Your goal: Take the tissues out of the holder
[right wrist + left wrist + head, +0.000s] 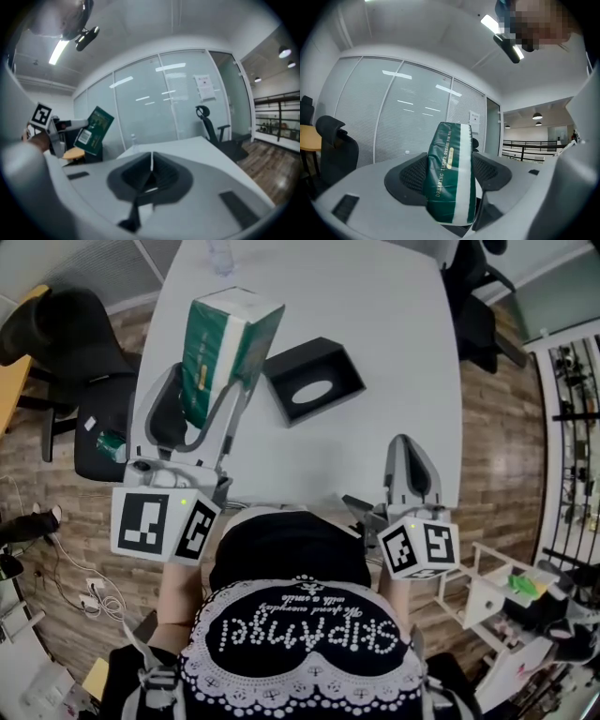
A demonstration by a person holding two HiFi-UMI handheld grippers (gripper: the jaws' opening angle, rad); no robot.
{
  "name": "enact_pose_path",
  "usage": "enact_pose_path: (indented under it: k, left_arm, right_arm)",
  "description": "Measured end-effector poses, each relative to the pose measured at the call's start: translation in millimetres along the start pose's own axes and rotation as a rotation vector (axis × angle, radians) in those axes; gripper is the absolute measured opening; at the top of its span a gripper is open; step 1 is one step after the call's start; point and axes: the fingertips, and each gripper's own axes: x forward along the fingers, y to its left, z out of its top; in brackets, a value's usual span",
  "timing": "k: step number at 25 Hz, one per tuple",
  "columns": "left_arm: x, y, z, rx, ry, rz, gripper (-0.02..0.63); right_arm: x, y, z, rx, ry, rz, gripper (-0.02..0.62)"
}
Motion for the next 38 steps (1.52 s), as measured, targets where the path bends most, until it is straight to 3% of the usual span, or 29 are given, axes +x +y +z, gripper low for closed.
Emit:
enact_pose_path:
  k: [18,38]
  left_arm:
    - [-57.2,13.5,-19.1,-0.007,0.031,0.078,0.316]
    - [-60.6,6.8,-36.7,-0.032,0.086,0.065,0.311]
  right_arm:
    - [-9.3,-8.7,12.2,-0.013,-0.031,-0.024,0.035]
    - [-24.1,-32.8,12.3,0.0,-0.046,-0.097,0.034]
